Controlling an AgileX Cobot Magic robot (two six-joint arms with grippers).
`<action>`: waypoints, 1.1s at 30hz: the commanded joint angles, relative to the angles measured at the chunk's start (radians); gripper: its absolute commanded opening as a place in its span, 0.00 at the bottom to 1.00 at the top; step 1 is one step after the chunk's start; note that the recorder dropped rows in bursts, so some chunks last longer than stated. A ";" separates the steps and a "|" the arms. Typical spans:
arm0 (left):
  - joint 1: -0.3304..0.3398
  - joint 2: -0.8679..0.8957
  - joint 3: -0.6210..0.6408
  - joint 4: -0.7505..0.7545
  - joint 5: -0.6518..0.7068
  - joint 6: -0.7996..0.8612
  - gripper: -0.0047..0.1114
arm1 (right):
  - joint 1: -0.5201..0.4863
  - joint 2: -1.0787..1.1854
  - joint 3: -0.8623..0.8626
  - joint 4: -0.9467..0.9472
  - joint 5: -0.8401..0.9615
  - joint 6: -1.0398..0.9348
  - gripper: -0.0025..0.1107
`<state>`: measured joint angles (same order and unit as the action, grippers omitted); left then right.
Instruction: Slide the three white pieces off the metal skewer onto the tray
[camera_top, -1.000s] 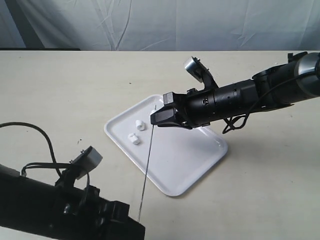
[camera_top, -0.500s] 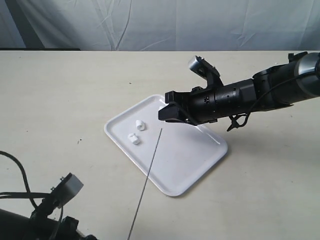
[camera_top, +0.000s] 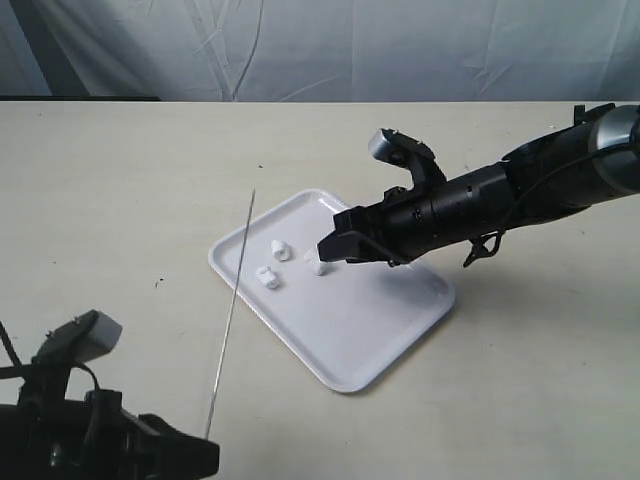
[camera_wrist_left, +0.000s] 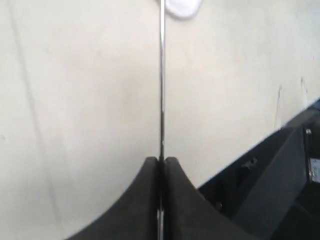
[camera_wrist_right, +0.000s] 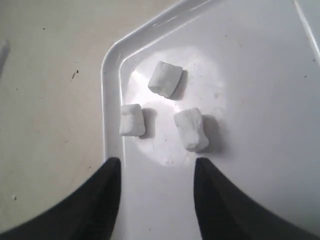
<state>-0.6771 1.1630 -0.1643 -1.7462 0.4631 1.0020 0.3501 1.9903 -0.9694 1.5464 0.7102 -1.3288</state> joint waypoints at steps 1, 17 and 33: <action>-0.002 -0.070 -0.037 0.002 -0.074 0.006 0.04 | -0.001 -0.019 -0.003 -0.016 0.011 -0.002 0.44; -0.002 -0.273 -0.056 0.002 -0.338 0.259 0.04 | -0.001 -0.384 0.030 -0.220 0.039 -0.002 0.37; -0.002 -0.231 -0.090 0.002 -0.318 0.315 0.04 | -0.001 -0.926 0.217 -0.766 -0.232 0.532 0.27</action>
<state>-0.6771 0.8680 -0.2342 -1.7326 0.0908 1.3335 0.3501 1.1317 -0.7717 0.8865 0.4829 -0.9281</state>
